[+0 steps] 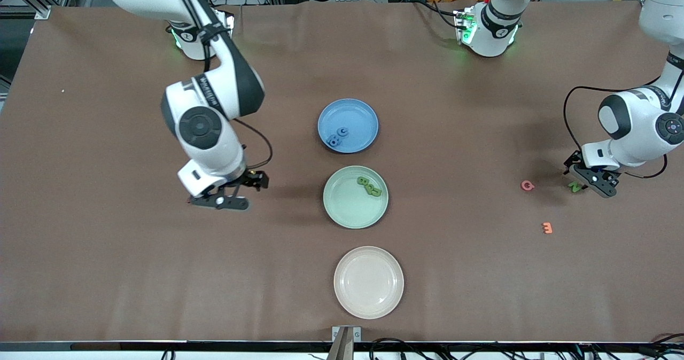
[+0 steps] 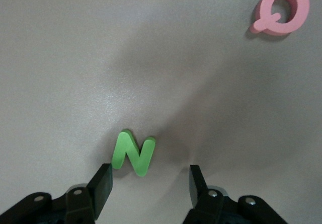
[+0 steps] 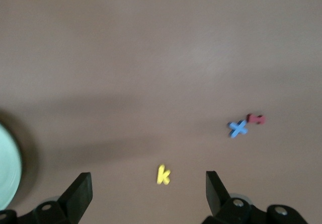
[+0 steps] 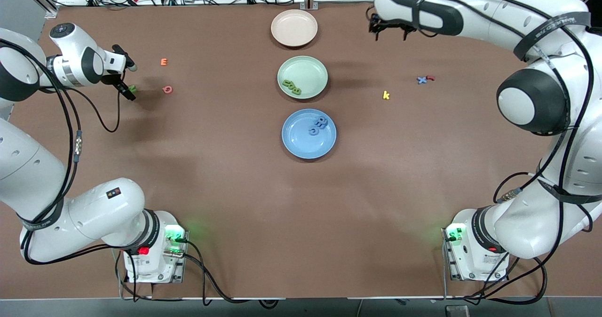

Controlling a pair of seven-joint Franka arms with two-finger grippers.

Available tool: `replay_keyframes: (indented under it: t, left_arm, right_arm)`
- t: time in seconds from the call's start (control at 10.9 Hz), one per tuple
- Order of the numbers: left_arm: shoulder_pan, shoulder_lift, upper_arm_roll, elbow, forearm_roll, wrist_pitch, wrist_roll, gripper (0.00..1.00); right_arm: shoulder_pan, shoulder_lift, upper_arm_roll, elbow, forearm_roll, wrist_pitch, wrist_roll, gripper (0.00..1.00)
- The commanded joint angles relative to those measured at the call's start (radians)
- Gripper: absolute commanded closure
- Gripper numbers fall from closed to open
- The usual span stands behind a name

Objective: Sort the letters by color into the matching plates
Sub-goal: 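Grasp the green N with the left gripper while the right gripper reaches x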

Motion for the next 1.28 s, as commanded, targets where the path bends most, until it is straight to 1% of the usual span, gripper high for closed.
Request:
replay_keyframes:
  t: [0.0, 0.09, 0.37, 0.55, 0.64, 0.73, 0.83, 0.92, 1.01, 1.1, 1.19]
  left_arm:
    - [-0.016, 0.02, 0.008, 0.036, -0.037, 0.0, 0.054, 0.31]
    - [-0.019, 0.022, 0.008, 0.039, -0.037, 0.0, 0.072, 0.31]
    - [-0.021, 0.035, 0.01, 0.053, -0.037, -0.001, 0.083, 0.31]
    - [-0.021, 0.041, 0.01, 0.056, -0.037, -0.001, 0.084, 0.34]
    - [-0.021, 0.051, 0.01, 0.064, -0.037, -0.001, 0.084, 0.36]
    - [-0.021, 0.051, 0.01, 0.066, -0.037, -0.001, 0.086, 0.45]
    - [-0.021, 0.051, 0.01, 0.066, -0.037, -0.001, 0.086, 0.61]
    - [-0.021, 0.051, 0.01, 0.066, -0.037, -0.003, 0.086, 0.74]
    - [-0.021, 0.049, 0.01, 0.066, -0.039, -0.004, 0.086, 0.87]
    - [-0.021, 0.048, 0.008, 0.064, -0.039, -0.006, 0.086, 1.0]
    - [-0.022, 0.048, 0.008, 0.066, -0.039, -0.006, 0.084, 1.0]
  right_arm:
    - [-0.043, -0.016, -0.033, 0.004, -0.02, 0.027, 0.16, 0.0]
    - [-0.052, -0.016, -0.043, 0.002, -0.022, 0.027, 0.255, 0.0]
    - [-0.106, -0.012, -0.044, -0.002, -0.02, 0.019, 0.664, 0.0]
    - [-0.15, -0.009, -0.044, -0.007, -0.01, 0.015, 0.888, 0.0]
    - [-0.173, -0.002, -0.043, -0.007, -0.003, 0.025, 0.97, 0.0]
    - [-0.198, -0.001, -0.043, -0.009, 0.0, 0.029, 1.002, 0.0]
    - [-0.216, 0.005, -0.043, -0.012, 0.004, 0.038, 1.027, 0.0]
    - [-0.226, 0.008, -0.041, -0.041, 0.024, 0.102, 1.073, 0.0]
    - [-0.235, 0.007, -0.043, -0.096, 0.036, 0.215, 1.091, 0.0]
    - [-0.239, 0.008, -0.041, -0.145, 0.036, 0.293, 1.108, 0.0]
    - [-0.244, 0.008, -0.041, -0.179, 0.036, 0.346, 1.111, 0.0]
